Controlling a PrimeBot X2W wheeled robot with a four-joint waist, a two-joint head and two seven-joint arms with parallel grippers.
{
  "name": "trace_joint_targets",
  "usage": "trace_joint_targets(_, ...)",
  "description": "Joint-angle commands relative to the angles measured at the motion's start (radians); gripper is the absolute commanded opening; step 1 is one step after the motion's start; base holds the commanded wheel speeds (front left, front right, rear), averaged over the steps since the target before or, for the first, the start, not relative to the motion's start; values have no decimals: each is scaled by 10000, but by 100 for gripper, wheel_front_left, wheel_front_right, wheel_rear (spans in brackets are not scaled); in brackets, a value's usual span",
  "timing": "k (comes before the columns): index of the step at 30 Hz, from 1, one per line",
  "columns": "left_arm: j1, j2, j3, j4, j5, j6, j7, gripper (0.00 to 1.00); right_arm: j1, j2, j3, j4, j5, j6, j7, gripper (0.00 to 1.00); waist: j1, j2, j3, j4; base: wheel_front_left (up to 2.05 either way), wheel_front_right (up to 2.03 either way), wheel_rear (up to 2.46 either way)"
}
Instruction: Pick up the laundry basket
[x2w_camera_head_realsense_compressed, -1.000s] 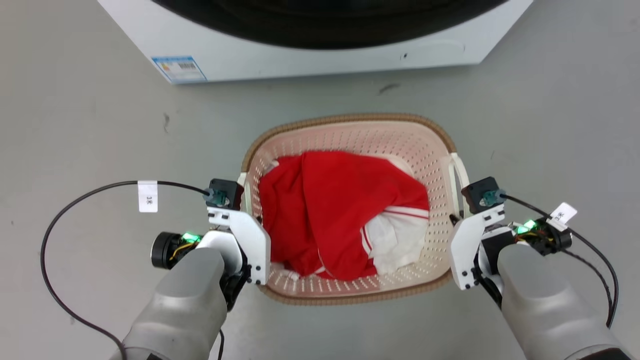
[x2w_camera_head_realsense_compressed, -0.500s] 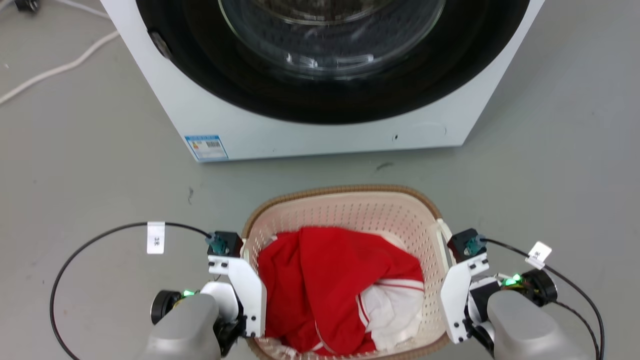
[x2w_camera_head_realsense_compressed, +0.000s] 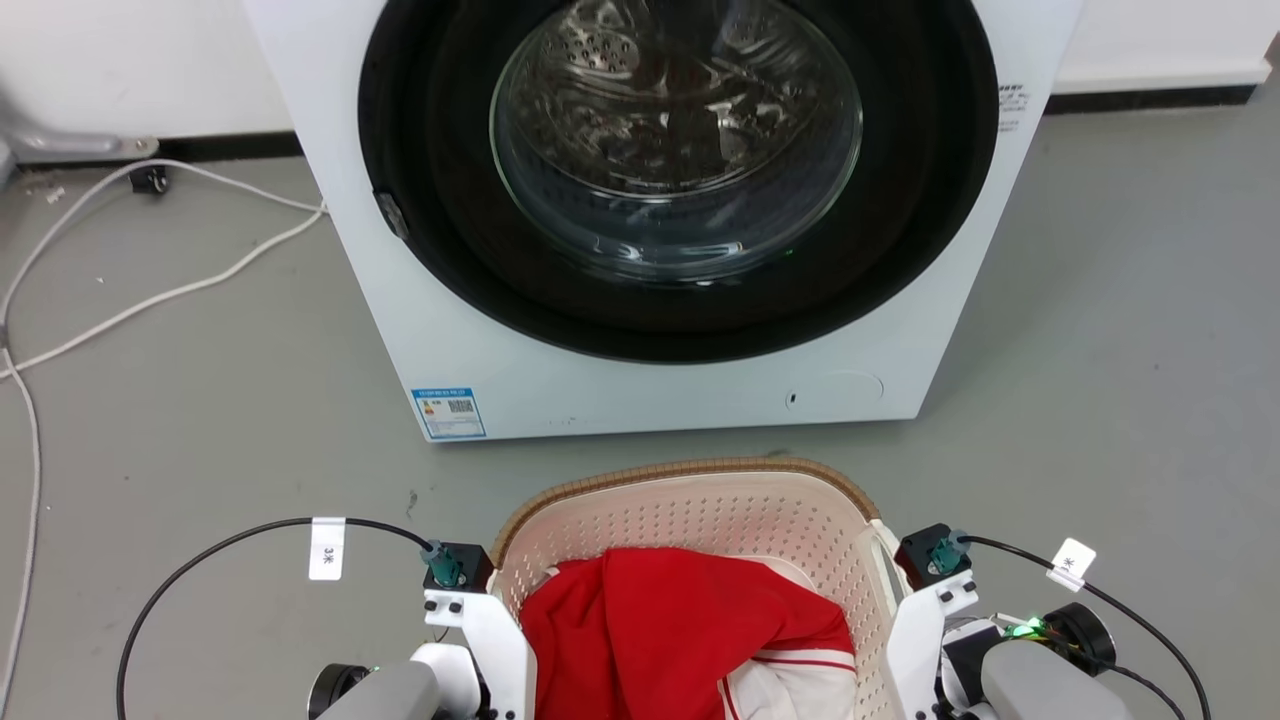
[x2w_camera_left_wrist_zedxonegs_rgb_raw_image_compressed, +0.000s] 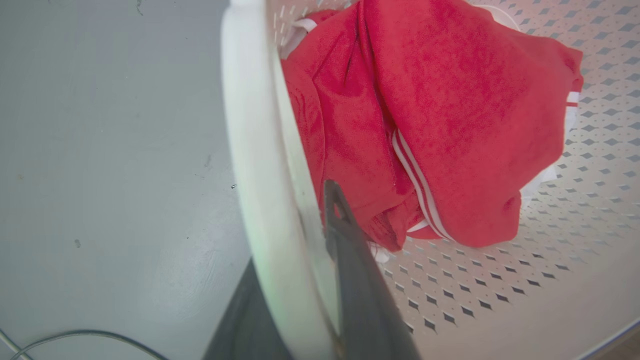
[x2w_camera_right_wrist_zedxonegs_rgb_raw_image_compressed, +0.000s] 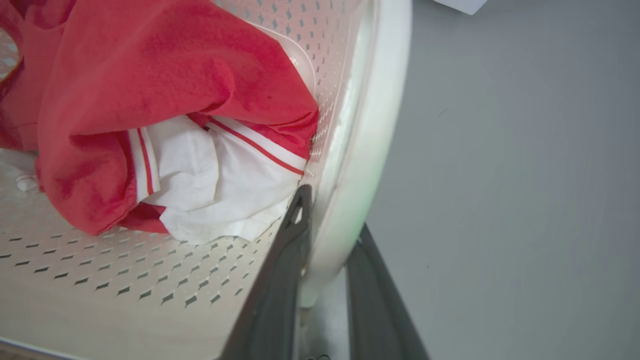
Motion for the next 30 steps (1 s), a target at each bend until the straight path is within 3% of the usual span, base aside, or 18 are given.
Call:
trace_joint_targets(1,54,-205,-90,-160,-76,-192,9,0,86,10,158,-139,83,-3,-2,0,2,-1,-154,41,0,0,0)
trace_joint_targets(30,92,-96,-1009,103,-1092,-191,0,0,-36,-344,2623,-251,2653,11,69,0,2,-1,-516,103,0,0,0)
